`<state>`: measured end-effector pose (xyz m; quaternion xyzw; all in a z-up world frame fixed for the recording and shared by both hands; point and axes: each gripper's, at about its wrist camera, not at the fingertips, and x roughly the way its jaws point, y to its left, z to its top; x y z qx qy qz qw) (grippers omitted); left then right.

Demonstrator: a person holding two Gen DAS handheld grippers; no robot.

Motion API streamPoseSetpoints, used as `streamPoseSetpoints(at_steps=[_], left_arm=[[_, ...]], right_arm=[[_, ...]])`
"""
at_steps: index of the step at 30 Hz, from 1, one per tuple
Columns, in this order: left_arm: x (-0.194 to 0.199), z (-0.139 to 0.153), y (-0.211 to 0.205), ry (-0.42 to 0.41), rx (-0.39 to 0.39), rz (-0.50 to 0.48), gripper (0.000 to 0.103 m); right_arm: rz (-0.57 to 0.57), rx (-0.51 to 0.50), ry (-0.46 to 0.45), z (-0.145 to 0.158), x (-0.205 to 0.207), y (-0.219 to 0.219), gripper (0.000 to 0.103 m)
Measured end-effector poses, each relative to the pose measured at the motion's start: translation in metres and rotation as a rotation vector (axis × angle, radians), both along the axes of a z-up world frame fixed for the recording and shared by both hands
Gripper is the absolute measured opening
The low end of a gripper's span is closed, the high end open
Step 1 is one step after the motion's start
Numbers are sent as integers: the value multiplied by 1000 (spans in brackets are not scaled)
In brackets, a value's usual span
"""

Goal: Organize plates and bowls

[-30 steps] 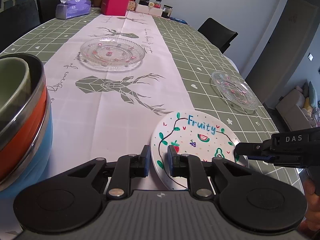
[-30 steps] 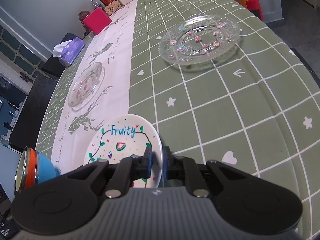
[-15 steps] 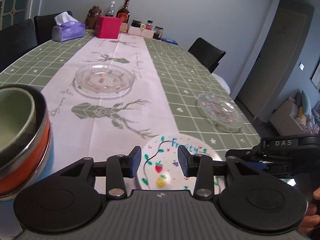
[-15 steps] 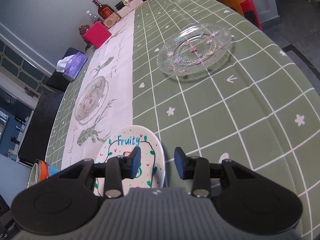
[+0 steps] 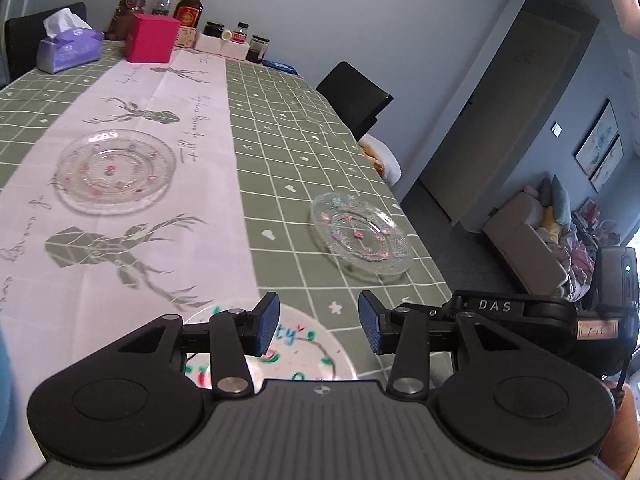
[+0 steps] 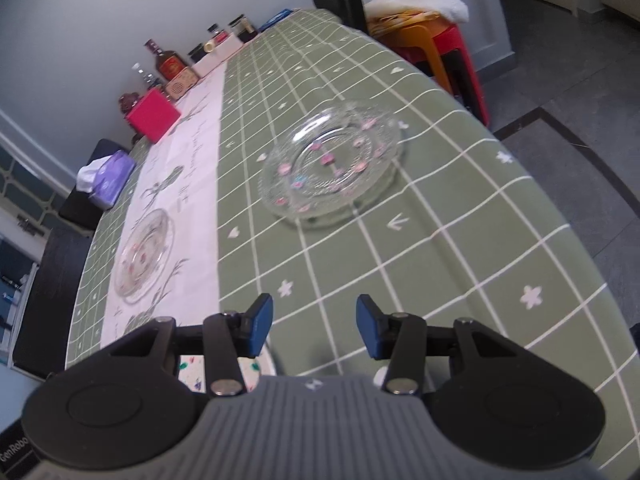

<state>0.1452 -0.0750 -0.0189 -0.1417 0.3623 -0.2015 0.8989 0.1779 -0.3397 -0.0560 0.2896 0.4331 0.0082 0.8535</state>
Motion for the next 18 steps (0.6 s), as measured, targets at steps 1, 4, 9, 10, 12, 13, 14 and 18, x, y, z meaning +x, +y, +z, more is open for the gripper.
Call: streamPoseSetpoints(at_steps=[1, 4, 9, 10, 12, 13, 14, 18], left_arm=[[5, 0, -3, 3, -9, 0, 50], [18, -1, -9, 13, -42, 3, 50], [40, -3, -23, 51, -38, -23, 51], [44, -4, -27, 54, -30, -29, 51], [54, -6, -33, 69, -18, -38, 51], [59, -7, -34, 73, -19, -37, 51], [64, -7, -37, 76, -21, -35, 51], [84, -11, -47, 81, -16, -32, 50]], right_arm=[[-3, -4, 1, 0, 2, -2, 46], [-12, -34, 2, 0, 9, -5, 46], [-33, -73, -3, 1, 22, -15, 46], [-41, -82, -5, 2, 25, -18, 46], [-62, -95, -9, 2, 32, -24, 46], [-75, -97, -12, 2, 35, -28, 46], [-89, -97, -15, 2, 37, -31, 46], [-135, -77, -22, 1, 46, -45, 46]])
